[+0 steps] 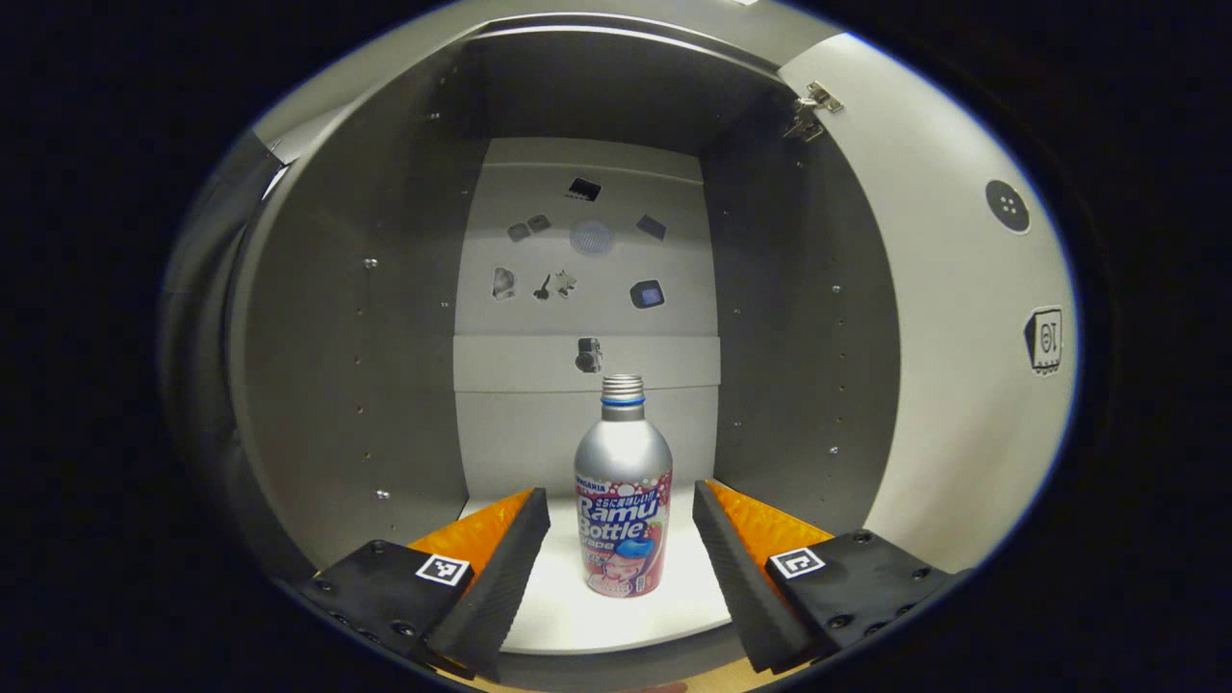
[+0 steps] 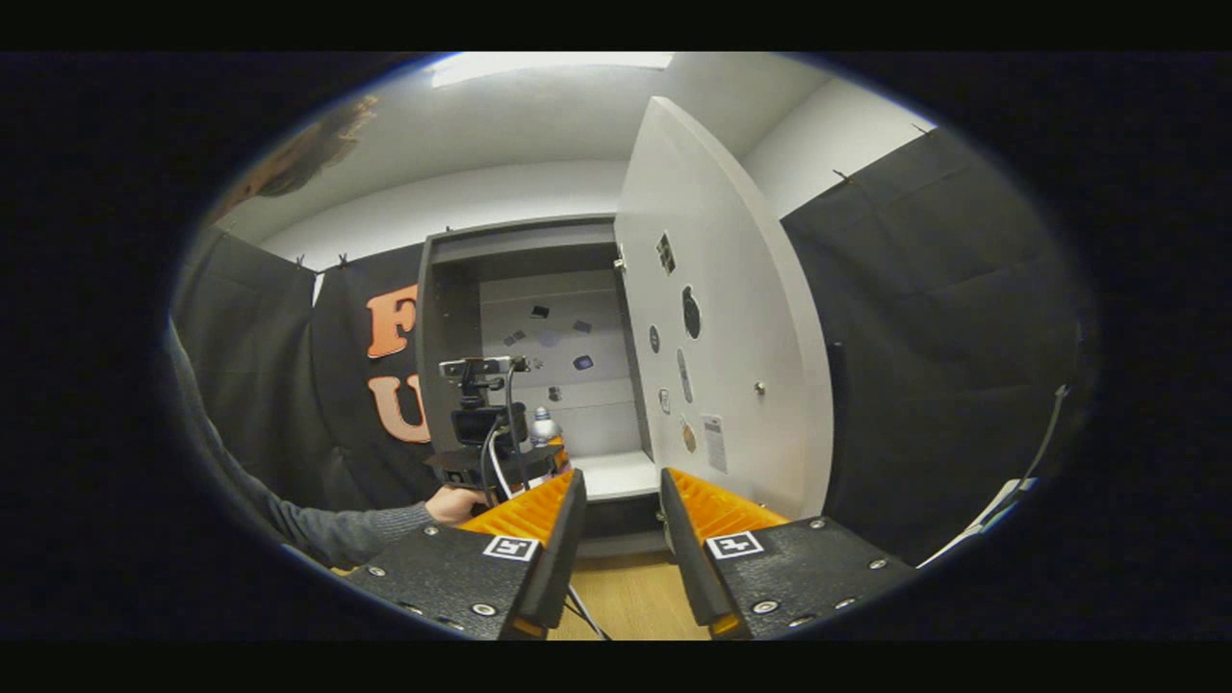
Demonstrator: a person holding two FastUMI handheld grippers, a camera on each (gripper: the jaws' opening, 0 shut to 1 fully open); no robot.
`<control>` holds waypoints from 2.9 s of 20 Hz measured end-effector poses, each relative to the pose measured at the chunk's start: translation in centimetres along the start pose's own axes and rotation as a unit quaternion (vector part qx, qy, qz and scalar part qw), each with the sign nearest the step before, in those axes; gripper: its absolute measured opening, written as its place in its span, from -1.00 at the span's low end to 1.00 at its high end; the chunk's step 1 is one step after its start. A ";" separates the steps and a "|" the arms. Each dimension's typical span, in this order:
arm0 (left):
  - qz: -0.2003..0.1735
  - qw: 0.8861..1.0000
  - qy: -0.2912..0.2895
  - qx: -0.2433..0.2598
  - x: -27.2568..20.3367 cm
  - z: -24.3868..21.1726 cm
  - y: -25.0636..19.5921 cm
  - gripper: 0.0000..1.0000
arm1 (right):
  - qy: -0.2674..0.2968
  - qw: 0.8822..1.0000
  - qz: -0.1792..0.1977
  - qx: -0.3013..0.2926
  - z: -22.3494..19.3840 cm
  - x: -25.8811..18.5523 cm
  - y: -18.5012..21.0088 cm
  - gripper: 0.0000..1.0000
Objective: Open the cabinet door with the right hand, grasp the bottle in the cabinet with the left hand and place it on the coaster, then close the cabinet door with the right hand.
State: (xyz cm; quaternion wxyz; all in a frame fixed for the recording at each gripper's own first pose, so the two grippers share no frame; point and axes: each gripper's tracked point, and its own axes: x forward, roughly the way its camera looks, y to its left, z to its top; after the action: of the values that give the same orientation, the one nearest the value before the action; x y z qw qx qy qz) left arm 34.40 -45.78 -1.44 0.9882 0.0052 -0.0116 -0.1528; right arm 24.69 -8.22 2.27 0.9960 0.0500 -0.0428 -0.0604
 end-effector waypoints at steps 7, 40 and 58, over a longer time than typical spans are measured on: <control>-0.005 1.000 0.012 -0.001 5.0 -1.7 -0.4 0.95 | 0.028 0.999 -0.024 -0.018 -1.8 2.6 0.5 -0.01; 0.115 0.978 0.171 0.006 -31.0 -27.7 13.0 0.73 | 0.209 0.971 0.110 0.030 -14.3 -7.9 5.3 0.01; 0.119 0.972 0.202 0.020 -35.4 -35.2 13.6 0.72 | 0.276 0.951 0.136 0.020 -18.6 -7.2 7.4 0.08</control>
State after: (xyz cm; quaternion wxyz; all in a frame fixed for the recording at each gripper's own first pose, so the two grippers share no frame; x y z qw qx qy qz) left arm 5.64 -21.83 -37.16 0.9807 0.0547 0.1852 -0.0294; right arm 20.08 1.76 -15.95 0.9665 0.0785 0.2260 0.0925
